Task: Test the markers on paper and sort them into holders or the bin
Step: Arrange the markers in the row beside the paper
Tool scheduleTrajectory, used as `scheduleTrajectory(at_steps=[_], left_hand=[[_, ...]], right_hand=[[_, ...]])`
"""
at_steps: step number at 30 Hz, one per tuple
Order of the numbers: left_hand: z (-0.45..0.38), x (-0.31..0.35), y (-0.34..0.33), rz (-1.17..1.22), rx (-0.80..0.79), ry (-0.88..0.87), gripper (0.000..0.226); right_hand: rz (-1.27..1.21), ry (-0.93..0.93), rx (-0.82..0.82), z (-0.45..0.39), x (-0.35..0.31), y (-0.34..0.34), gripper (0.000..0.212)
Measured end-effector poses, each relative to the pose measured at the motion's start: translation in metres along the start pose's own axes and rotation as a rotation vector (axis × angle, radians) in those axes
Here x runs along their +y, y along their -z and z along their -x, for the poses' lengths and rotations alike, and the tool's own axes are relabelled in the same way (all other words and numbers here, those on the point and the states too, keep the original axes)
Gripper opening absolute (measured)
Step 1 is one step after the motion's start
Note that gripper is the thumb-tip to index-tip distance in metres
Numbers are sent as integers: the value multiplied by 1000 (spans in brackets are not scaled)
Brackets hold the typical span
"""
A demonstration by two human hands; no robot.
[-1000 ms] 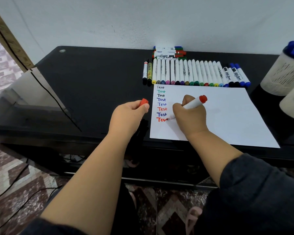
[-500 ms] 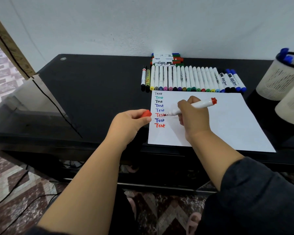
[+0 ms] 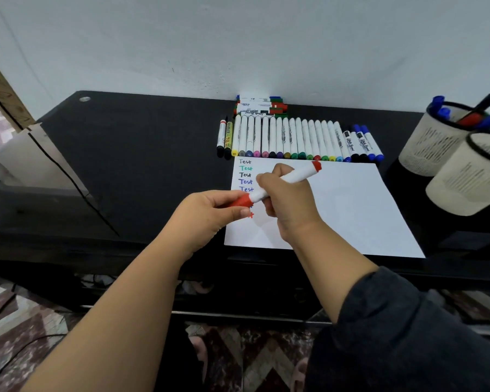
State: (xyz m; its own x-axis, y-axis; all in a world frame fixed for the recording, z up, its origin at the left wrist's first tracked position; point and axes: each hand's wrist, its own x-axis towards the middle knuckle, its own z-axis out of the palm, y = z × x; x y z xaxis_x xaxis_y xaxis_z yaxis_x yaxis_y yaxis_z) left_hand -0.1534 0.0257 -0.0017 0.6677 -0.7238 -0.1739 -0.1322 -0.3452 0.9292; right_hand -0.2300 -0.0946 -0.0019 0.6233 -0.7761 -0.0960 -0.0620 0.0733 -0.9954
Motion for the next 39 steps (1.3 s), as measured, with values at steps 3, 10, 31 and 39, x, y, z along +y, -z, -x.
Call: scheduleTrajectory(at_steps=[3,10,31,39], left_hand=[[0,0,-1,47,56,1,30],[3,5,-5,42,116,-21,25],[-2,8,-13,-166,159,-1,24],[10,26,-12,-212,163,4,32]], right_hand=[[-34,4,-27,2,-3,-1,41],[-113,-98,52,3,-8,-7,34],[-116,-254,65,-3,-5,-14,22],[-252,-119,82,15,-20,7,21]])
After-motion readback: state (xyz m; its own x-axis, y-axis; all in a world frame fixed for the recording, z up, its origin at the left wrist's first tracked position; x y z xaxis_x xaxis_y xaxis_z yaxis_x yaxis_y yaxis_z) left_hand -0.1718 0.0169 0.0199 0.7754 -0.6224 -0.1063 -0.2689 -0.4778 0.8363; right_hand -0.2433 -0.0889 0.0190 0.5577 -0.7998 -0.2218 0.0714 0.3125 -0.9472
